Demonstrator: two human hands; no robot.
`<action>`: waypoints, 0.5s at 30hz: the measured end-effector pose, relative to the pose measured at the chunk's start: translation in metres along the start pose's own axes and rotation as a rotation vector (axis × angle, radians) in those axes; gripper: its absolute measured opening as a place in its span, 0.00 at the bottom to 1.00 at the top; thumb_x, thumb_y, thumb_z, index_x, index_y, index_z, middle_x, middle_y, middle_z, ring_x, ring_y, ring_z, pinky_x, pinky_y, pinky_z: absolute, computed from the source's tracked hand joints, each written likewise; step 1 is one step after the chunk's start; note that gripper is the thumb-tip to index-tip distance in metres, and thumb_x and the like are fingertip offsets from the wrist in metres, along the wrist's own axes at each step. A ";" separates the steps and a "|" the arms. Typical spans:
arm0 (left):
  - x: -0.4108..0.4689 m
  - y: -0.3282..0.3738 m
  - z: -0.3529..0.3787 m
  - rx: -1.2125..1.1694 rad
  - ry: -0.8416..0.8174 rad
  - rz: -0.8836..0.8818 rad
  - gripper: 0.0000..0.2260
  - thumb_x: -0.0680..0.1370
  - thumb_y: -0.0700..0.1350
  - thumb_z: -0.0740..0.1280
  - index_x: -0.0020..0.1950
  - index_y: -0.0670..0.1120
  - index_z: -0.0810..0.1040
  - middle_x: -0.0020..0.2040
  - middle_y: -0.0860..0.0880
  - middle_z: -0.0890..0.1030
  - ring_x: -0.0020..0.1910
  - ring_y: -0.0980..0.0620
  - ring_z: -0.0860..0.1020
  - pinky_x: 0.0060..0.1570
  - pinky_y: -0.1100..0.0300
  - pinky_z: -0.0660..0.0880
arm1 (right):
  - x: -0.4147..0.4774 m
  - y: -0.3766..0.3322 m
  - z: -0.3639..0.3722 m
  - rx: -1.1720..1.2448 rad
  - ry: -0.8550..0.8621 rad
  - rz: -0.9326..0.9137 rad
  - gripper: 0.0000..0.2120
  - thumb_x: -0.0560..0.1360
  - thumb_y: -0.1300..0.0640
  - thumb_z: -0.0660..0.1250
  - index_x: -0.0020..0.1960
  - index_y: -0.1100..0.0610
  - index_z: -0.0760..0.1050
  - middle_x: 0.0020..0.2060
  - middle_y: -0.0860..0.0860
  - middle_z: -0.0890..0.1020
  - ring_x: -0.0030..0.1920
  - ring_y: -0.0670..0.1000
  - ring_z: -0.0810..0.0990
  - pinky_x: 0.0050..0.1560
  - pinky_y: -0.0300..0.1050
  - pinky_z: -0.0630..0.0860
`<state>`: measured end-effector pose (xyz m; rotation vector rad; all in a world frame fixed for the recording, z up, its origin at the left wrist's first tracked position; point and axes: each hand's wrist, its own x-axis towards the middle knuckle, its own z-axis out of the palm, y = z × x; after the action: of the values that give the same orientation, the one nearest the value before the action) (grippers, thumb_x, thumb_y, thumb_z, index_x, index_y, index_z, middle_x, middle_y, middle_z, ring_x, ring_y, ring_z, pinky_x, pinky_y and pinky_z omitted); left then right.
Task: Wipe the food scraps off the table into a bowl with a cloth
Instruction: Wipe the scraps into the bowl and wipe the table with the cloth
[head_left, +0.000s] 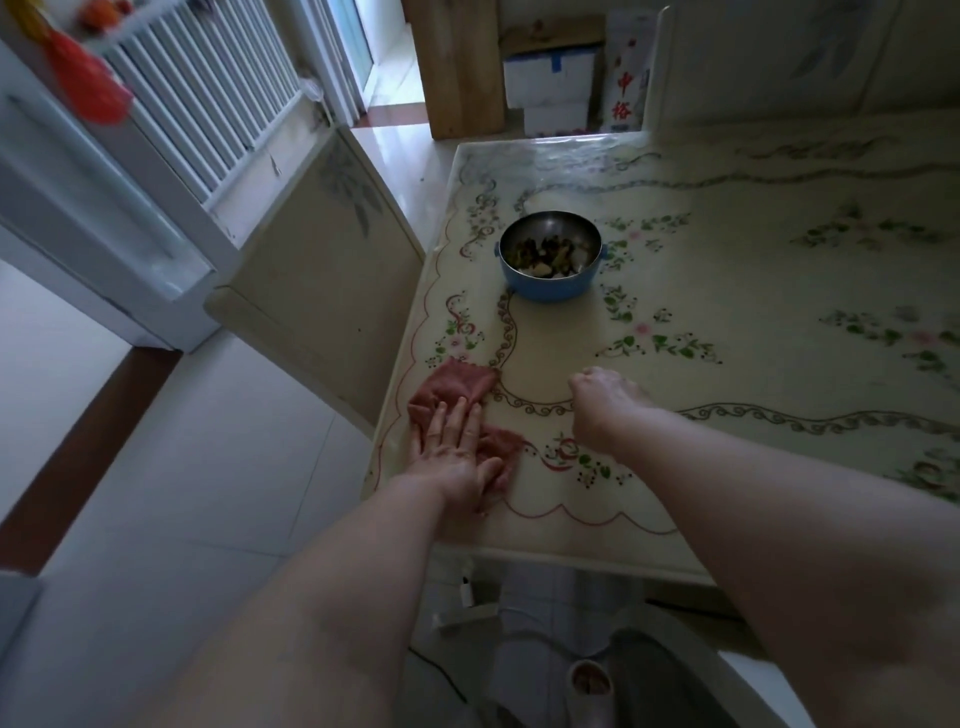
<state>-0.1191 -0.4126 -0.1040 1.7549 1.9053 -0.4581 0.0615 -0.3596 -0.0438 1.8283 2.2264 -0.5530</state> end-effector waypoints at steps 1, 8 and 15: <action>0.005 0.000 -0.003 -0.004 -0.009 -0.002 0.34 0.81 0.60 0.50 0.78 0.50 0.33 0.77 0.51 0.30 0.76 0.48 0.30 0.73 0.45 0.33 | 0.004 -0.001 -0.002 -0.005 -0.006 0.001 0.19 0.76 0.65 0.60 0.67 0.59 0.70 0.63 0.55 0.73 0.62 0.55 0.72 0.61 0.48 0.71; 0.036 -0.010 -0.032 0.082 -0.063 0.032 0.36 0.81 0.62 0.50 0.77 0.50 0.31 0.77 0.50 0.29 0.76 0.47 0.30 0.73 0.44 0.32 | 0.036 -0.018 -0.008 0.014 0.001 0.032 0.18 0.77 0.63 0.60 0.67 0.57 0.70 0.61 0.55 0.74 0.61 0.56 0.73 0.58 0.49 0.73; 0.093 -0.043 -0.095 0.251 -0.132 0.196 0.36 0.80 0.61 0.54 0.78 0.52 0.35 0.78 0.52 0.32 0.77 0.49 0.34 0.76 0.48 0.38 | 0.080 -0.069 -0.009 0.235 0.115 0.149 0.21 0.77 0.62 0.61 0.69 0.52 0.71 0.64 0.54 0.74 0.61 0.55 0.75 0.61 0.49 0.75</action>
<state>-0.1780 -0.2878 -0.0833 1.9931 1.6217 -0.7459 -0.0218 -0.2950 -0.0564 2.1726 2.1488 -0.7239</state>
